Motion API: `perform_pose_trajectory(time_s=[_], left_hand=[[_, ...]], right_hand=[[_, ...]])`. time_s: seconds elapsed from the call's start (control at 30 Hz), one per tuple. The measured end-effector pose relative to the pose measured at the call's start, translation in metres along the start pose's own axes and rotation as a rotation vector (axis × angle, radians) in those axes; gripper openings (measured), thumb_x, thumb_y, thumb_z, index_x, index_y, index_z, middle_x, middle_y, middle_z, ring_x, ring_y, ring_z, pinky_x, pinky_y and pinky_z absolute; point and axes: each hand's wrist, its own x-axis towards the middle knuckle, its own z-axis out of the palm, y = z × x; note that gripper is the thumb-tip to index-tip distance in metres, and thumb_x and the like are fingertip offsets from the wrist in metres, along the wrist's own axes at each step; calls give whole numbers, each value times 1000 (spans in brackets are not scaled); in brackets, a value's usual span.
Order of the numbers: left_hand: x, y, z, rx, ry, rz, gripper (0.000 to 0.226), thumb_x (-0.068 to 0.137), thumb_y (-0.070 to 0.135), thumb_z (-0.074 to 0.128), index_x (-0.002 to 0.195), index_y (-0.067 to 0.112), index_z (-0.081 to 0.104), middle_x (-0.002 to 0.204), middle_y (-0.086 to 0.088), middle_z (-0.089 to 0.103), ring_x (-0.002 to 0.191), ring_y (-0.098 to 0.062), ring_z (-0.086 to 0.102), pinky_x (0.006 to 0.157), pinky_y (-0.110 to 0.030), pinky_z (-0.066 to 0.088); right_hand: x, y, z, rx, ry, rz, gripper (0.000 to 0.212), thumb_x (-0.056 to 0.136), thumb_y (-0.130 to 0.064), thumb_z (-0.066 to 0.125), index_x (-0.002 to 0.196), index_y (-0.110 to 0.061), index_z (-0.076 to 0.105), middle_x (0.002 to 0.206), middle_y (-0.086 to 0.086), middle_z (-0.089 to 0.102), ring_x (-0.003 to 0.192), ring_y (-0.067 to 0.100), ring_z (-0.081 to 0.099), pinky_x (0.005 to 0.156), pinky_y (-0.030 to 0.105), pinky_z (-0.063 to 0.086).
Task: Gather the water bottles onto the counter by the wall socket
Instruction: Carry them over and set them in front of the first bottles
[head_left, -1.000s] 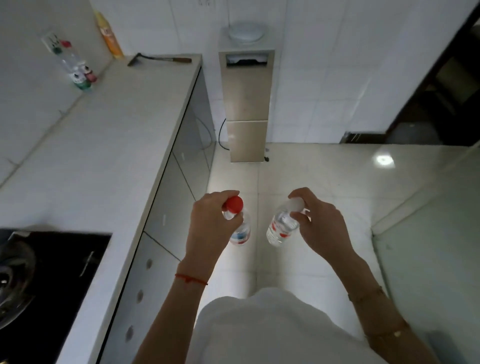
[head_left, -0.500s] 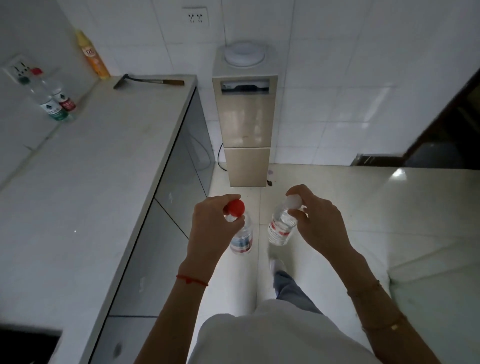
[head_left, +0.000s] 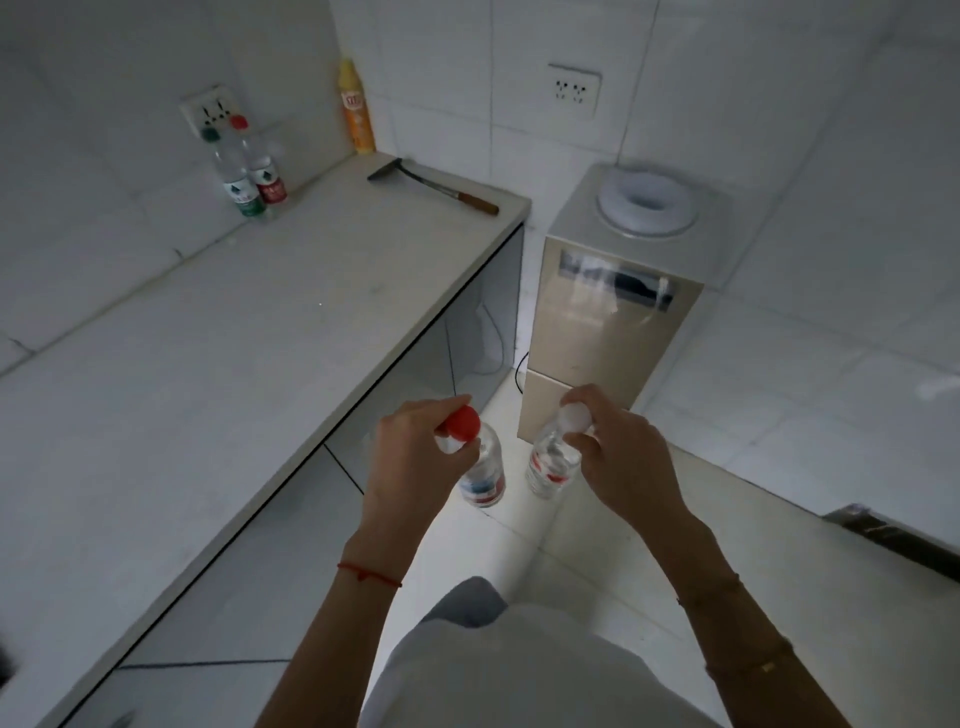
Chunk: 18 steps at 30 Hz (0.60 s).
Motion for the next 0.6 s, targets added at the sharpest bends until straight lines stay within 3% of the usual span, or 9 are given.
perform_pose_trajectory(time_s=[0.13,0.23,0.37,0.43,0.5,0.6], left_hand=[[48,-6,9,44,51,-62,44,66,15,82,108,16,70,100,-4,74,87,-19,68,83,-29,55],[82,-17,13,70,89,-78,40,62,12,84,100,16,72,90,-4,75,76,-18,69,73,-23,51],[130,-39,12,40,157,-169,38,62,12,83,97,19,73,86,-3,75,72,-18,68,71,-33,57],[156,-50,10,33,192,-190,40,63,13,83,101,19,72,90,-3,75,76,-18,69,74,-35,58],[182,-61,8,56,224,-200,43,63,14,83,104,18,72,95,-3,75,79,-16,69,78,-31,57],[221,-77,1,48,272,-246,44,63,14,83,106,18,72,96,-2,75,80,-13,68,79,-29,56]], right_hand=[[65,14,10,54,-80,-54,27,85,-16,65,110,-19,54,84,-2,66,72,13,62,65,25,54],[113,17,25,64,-101,-119,29,85,-15,65,111,-21,54,77,-9,57,67,7,54,62,15,44],[182,15,48,62,-173,-159,30,85,-15,64,111,-24,53,78,-11,55,70,8,52,61,9,30],[218,11,59,63,-205,-192,30,86,-17,63,113,-24,53,81,-7,61,74,15,59,62,13,39],[254,4,71,63,-229,-224,29,87,-18,62,114,-24,52,90,2,68,83,21,64,68,26,49],[306,-10,88,85,-252,-292,30,87,-18,63,113,-25,52,91,2,68,84,21,64,69,24,42]])
